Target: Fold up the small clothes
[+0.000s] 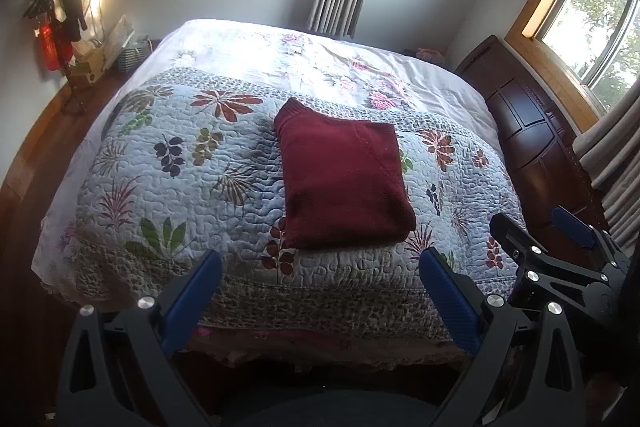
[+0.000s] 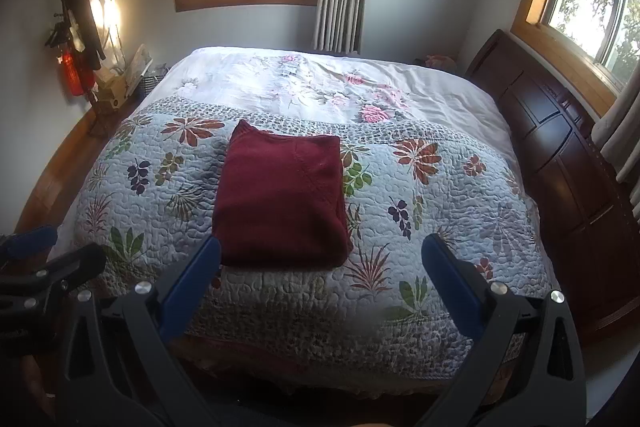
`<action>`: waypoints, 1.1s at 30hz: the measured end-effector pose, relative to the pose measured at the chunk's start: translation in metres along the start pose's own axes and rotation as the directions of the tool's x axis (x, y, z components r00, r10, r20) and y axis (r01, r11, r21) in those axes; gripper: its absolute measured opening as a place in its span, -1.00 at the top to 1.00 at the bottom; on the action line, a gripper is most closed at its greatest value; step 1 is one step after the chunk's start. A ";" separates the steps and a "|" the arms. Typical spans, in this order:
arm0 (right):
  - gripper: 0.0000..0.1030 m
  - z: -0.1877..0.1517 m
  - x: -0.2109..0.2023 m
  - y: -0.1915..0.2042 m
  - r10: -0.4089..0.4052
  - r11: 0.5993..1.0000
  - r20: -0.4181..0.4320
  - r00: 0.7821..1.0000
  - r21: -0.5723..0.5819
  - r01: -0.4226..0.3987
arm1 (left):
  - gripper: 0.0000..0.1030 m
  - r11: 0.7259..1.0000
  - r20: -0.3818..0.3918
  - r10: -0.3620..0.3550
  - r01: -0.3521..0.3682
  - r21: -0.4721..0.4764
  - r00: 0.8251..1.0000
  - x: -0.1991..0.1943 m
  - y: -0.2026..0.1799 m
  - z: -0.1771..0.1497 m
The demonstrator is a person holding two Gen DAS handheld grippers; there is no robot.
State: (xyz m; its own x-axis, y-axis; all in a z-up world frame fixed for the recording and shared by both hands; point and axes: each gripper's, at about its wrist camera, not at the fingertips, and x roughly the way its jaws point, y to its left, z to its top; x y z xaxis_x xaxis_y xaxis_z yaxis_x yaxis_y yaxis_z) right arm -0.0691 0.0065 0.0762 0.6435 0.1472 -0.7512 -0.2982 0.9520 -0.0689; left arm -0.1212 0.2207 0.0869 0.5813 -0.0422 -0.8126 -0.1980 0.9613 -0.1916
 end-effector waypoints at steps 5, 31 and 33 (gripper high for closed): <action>-0.94 0.004 0.005 0.002 0.006 1.000 -0.003 1.000 -0.005 -0.006 | -0.92 1.000 0.006 0.015 -0.015 0.001 1.000 0.002 0.002 0.004; -0.94 0.032 0.034 0.032 -0.041 0.999 -0.037 0.998 0.005 0.042 | -0.92 0.998 0.011 0.025 -0.025 0.064 1.000 0.021 0.036 0.036; -0.94 0.032 0.036 0.035 -0.047 0.999 -0.044 0.998 0.014 0.047 | -0.92 0.998 0.009 0.016 -0.017 0.068 1.000 0.022 0.040 0.038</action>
State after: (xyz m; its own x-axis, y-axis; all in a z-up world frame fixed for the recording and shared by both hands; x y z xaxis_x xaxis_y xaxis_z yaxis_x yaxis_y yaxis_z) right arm -0.0337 0.0537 0.0681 0.6252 0.0907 -0.7751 -0.2574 0.9616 -0.0951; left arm -0.0862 0.2683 0.0818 0.5848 -0.0242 -0.8108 -0.1534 0.9782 -0.1398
